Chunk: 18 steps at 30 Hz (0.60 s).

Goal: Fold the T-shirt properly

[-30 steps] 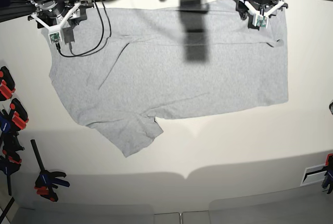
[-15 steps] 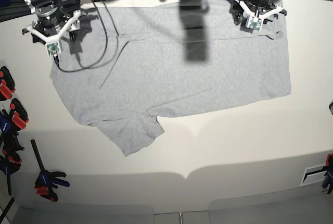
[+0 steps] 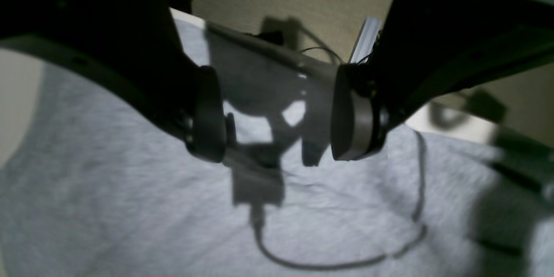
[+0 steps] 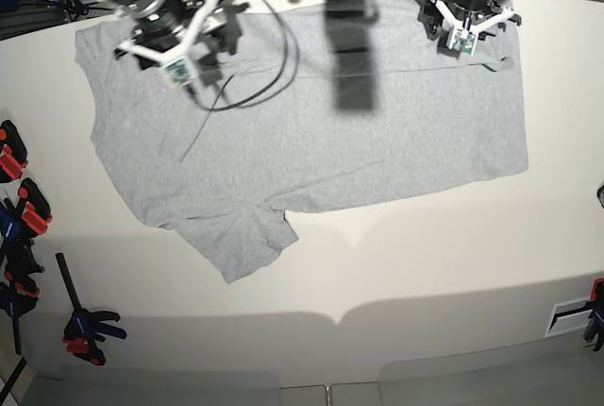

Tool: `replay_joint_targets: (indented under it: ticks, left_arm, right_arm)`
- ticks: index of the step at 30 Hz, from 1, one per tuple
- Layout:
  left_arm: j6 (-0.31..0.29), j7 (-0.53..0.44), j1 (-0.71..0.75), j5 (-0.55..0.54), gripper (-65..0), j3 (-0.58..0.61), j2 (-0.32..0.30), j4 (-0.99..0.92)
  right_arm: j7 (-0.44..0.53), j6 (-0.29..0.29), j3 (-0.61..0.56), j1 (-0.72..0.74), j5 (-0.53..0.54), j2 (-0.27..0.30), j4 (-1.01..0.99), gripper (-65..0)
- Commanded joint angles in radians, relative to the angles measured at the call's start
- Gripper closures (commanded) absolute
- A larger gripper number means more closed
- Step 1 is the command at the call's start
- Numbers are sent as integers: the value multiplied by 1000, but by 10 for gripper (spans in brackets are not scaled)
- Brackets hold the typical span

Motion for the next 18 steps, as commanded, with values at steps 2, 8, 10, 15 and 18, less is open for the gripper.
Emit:
replay_joint_targets:
  ticks: [2,8,10,15,18]
  left_arm:
    - [9,-13,8,6,-254,-2,-6,17]
    - [9,-21,8,6,-254,-2,-6,17]
    - [8,-26,8,6,-254,-2,-6,17]
    - [9,-29,8,5,-254,-2,-6,17]
    - [9,-29,8,5,-254,-2,-6,17]
  right_arm:
    - [70,-58,-47,-2,-51,5,5,-374]
    - [85,-87,-91,-2,-84,5,-60,-374]
    - [109,-99,-91,7,-83,6,-107,-374]
    - [117,-100,-91,66,-72,5,-187,-374]
    - [115,-99,-91,110,-44,6,-220,-374]
